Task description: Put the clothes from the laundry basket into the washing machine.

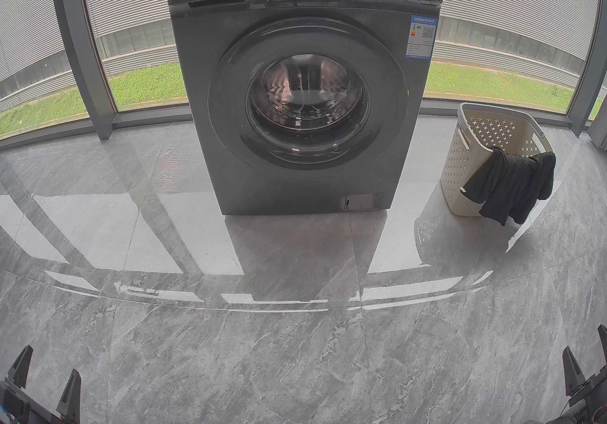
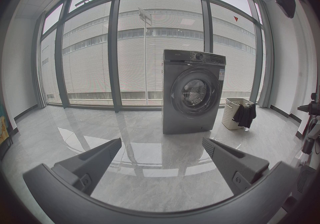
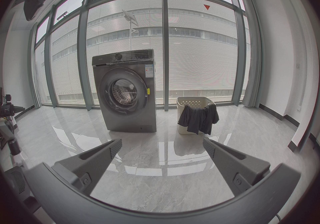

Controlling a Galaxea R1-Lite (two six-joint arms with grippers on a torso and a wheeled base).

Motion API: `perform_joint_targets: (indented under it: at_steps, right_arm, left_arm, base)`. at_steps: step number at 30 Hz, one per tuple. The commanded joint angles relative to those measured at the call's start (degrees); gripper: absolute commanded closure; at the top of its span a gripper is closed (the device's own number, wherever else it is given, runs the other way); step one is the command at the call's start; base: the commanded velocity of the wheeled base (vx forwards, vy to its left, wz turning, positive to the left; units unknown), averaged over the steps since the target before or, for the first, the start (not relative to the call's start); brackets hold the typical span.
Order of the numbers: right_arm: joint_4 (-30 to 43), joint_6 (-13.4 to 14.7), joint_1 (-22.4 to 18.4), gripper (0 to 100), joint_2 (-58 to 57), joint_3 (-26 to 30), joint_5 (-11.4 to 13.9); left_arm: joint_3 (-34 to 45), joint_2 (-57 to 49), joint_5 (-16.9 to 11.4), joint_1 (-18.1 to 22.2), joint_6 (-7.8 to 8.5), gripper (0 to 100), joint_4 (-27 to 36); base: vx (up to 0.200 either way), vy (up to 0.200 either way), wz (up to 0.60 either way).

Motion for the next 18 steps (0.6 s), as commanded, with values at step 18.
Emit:
perform_joint_targets:
  at_steps: [18]
  right_arm:
    - [0.0, 0.02, 0.04, 0, -0.76, 1.01, 0.0]
  left_arm:
    - [0.92, -0.95, 0.03, 0.02, -0.15, 0, -0.06]
  base:
    - [0.122, 0.0, 0.0]
